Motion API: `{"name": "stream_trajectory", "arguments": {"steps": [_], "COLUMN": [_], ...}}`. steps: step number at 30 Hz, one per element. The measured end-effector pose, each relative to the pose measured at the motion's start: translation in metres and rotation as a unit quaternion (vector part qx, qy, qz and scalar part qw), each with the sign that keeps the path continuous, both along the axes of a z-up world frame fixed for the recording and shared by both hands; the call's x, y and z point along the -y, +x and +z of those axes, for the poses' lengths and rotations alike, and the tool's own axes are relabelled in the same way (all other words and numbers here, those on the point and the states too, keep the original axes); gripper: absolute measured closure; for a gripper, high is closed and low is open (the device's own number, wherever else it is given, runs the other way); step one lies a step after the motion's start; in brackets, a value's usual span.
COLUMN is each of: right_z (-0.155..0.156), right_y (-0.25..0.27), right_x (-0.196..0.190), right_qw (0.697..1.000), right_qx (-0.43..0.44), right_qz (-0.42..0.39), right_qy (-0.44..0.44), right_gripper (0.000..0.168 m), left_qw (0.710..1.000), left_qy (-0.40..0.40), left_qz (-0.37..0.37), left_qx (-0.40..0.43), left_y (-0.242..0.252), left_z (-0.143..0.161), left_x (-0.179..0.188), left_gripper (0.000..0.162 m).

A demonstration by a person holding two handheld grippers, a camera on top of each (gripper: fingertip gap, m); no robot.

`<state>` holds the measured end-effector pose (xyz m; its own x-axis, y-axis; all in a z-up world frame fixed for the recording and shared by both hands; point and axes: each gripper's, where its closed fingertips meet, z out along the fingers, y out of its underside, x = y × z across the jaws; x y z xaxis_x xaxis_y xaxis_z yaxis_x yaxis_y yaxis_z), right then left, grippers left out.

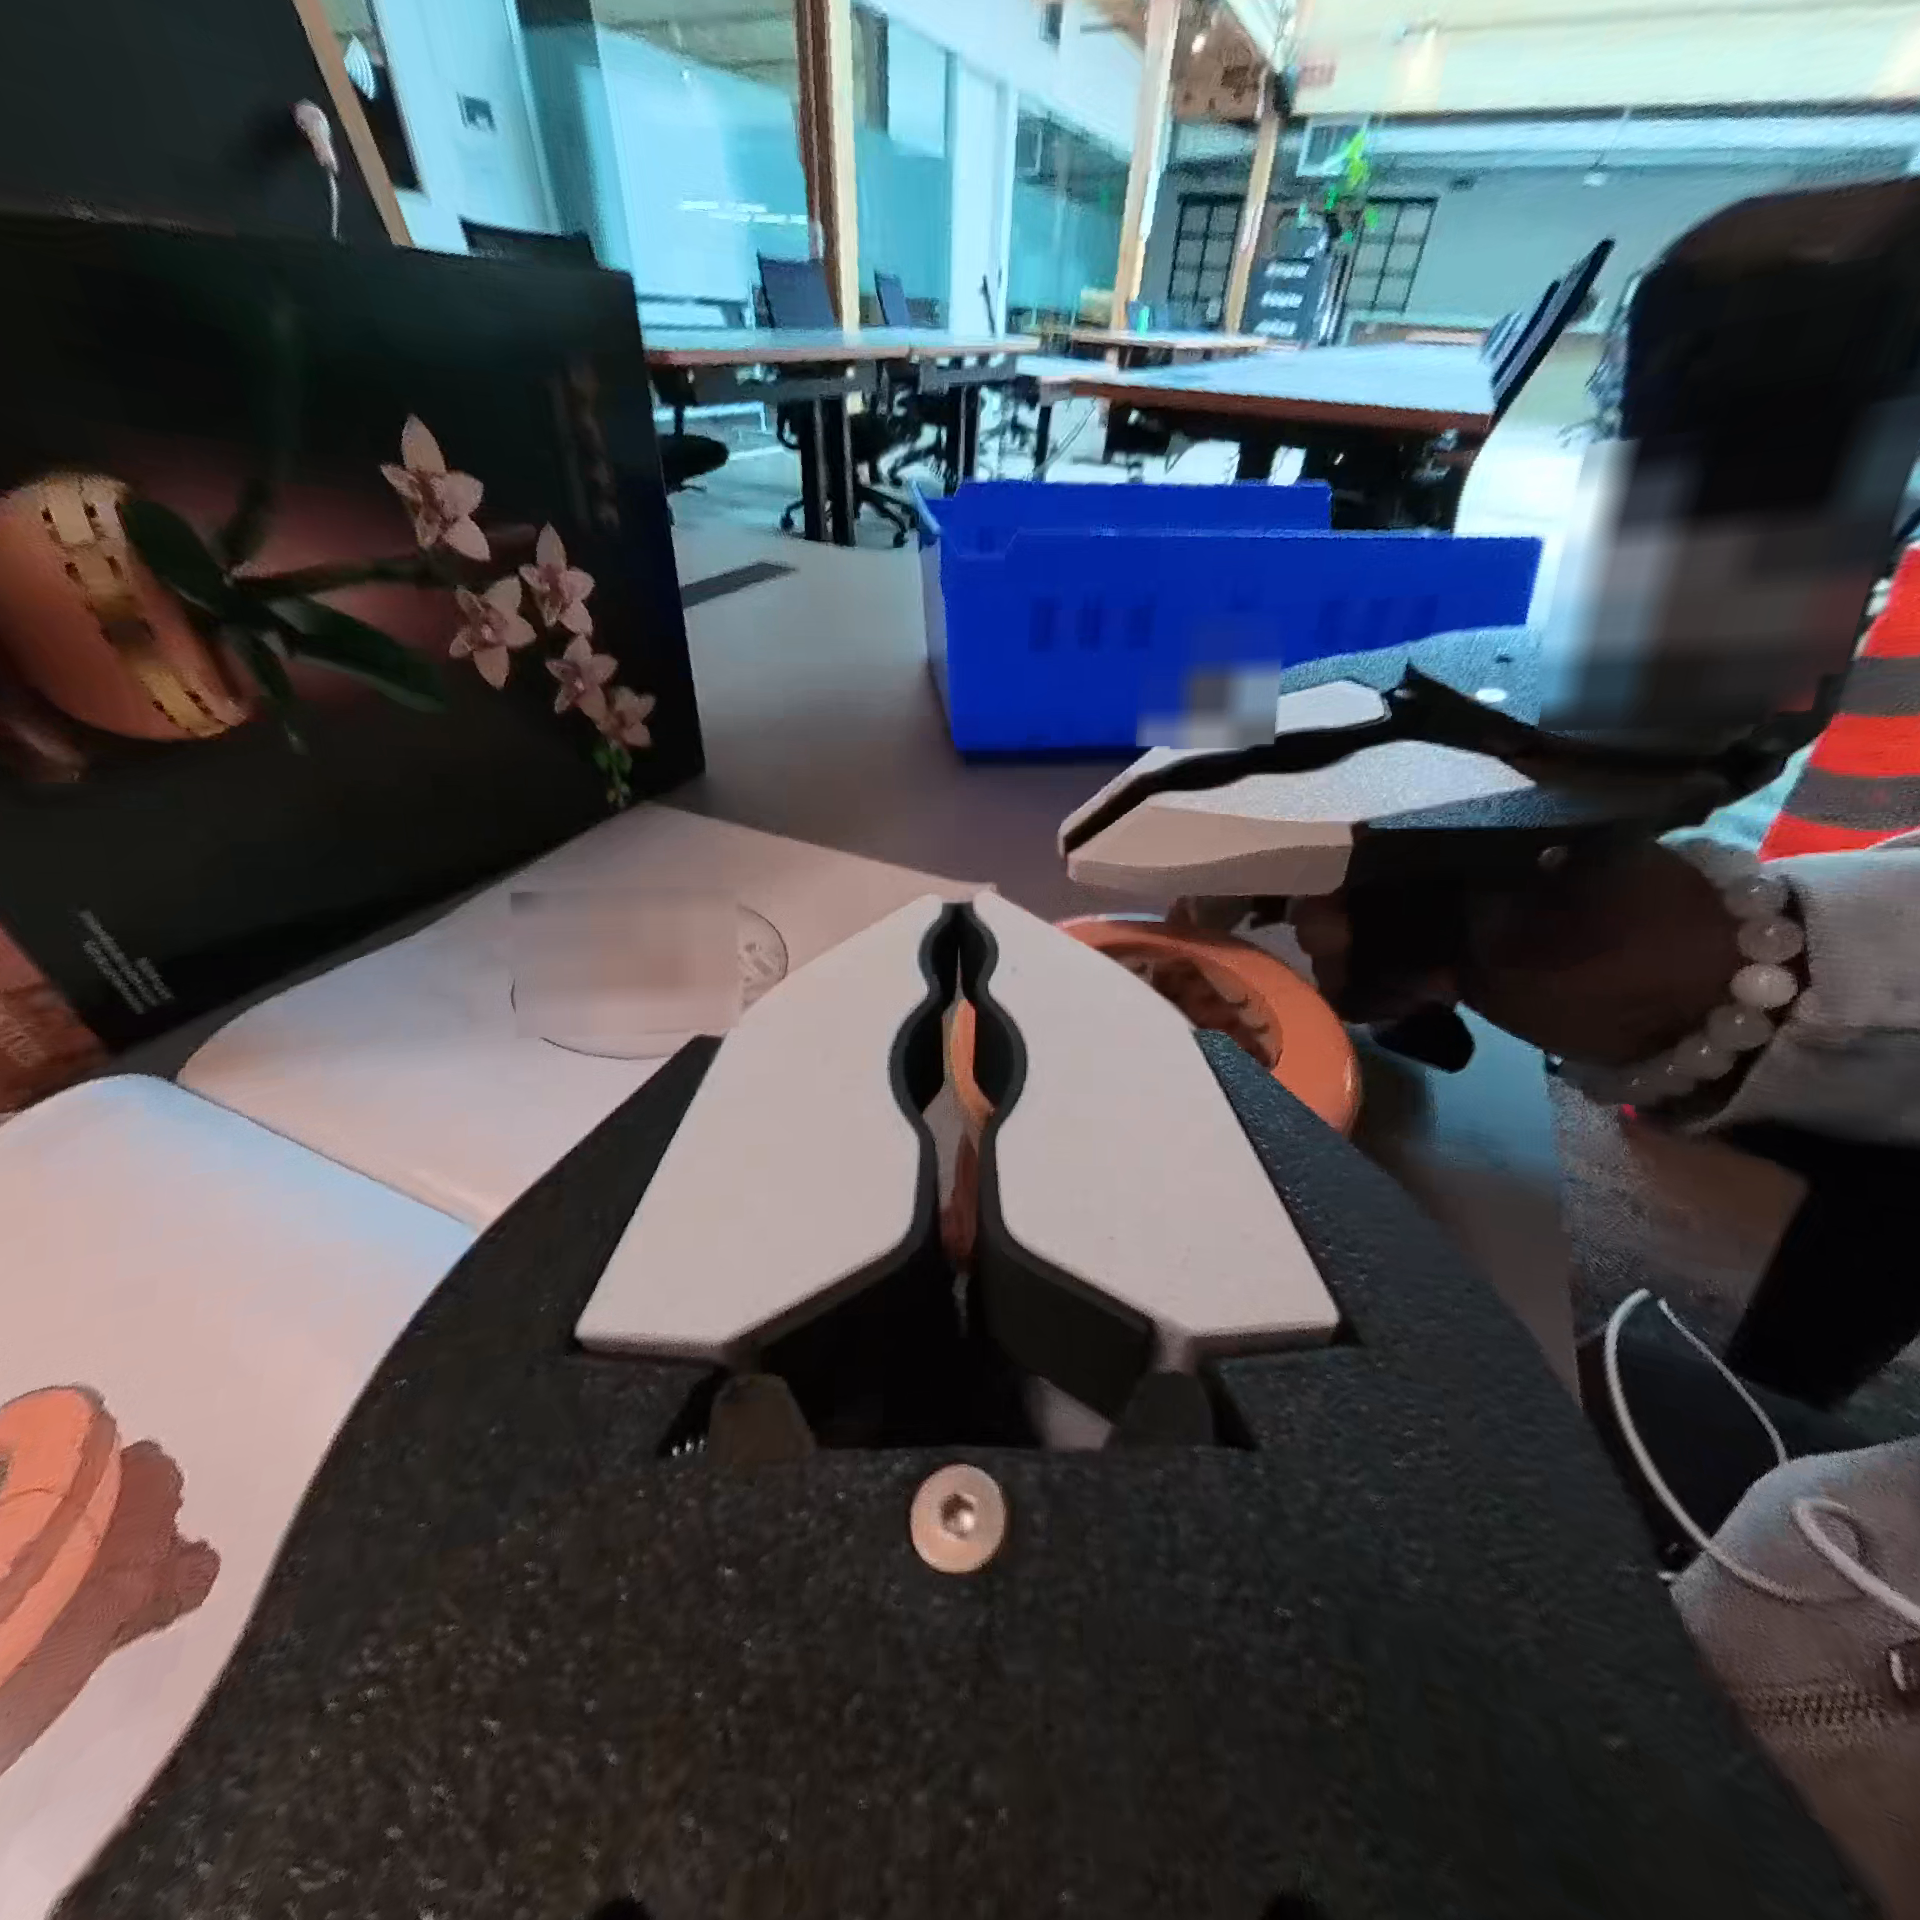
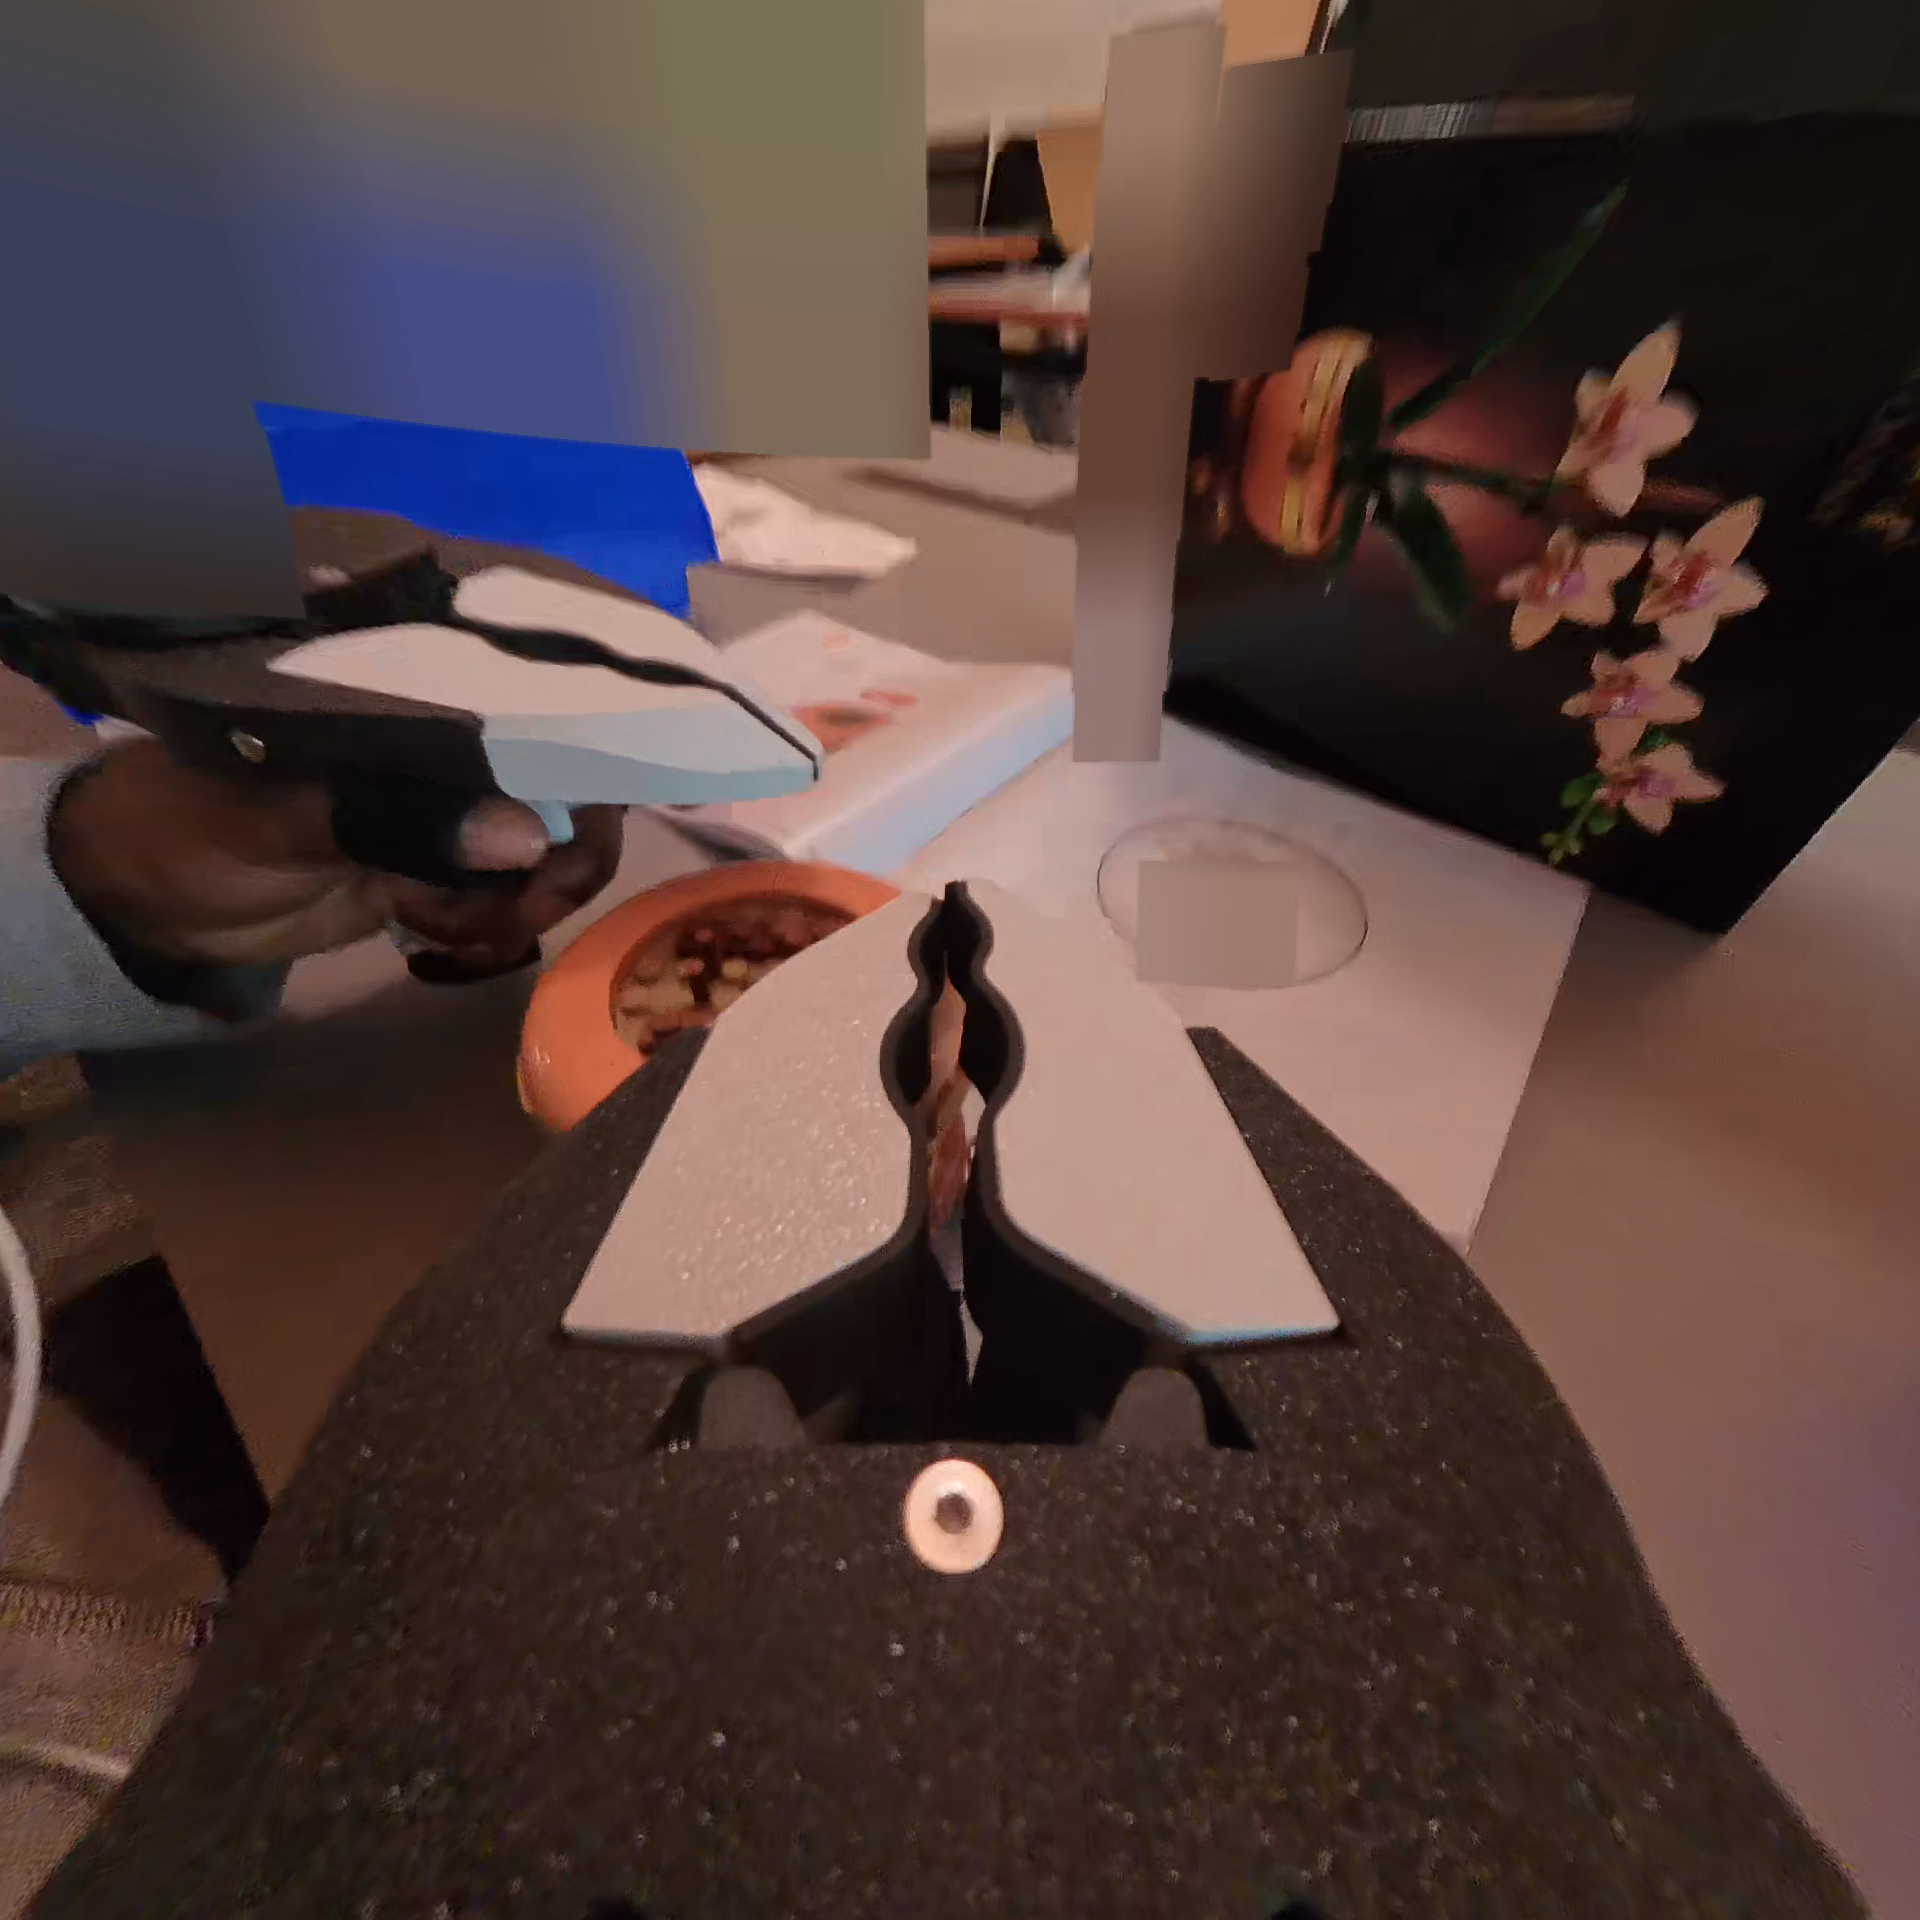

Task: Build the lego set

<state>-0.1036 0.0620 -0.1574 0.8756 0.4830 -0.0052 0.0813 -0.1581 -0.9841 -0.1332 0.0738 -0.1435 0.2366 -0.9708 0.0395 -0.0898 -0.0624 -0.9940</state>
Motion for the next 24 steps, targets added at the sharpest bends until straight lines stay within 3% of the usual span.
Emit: {"name": "stream_trajectory", "arguments": {"steps": [7, 11, 24], "right_z": [-0.006, -0.007, -0.007], "right_y": [-0.005, -0.006, -0.008], "right_x": [0.002, 0.003, 0.003], "right_qw": [1.0, 1.0, 0.999], "right_qx": [-0.002, -0.018, -0.031], "right_qz": [-0.004, 0.0, 0.007], "right_qy": [-0.007, -0.02, -0.023], "right_gripper": [0.168, 0.168, 0.168], "left_qw": [0.998, 0.998, 0.997], "left_qy": [0.02, -0.045, -0.07], "left_qz": [-0.021, -0.024, -0.015], "left_qx": [-0.055, -0.043, -0.033], "left_y": [0.01, 0.011, 0.011], "left_z": [-0.02, -0.021, -0.02], "left_x": [0.015, 0.014, 0.015], "left_gripper": [0.162, 0.162, 0.162]}}
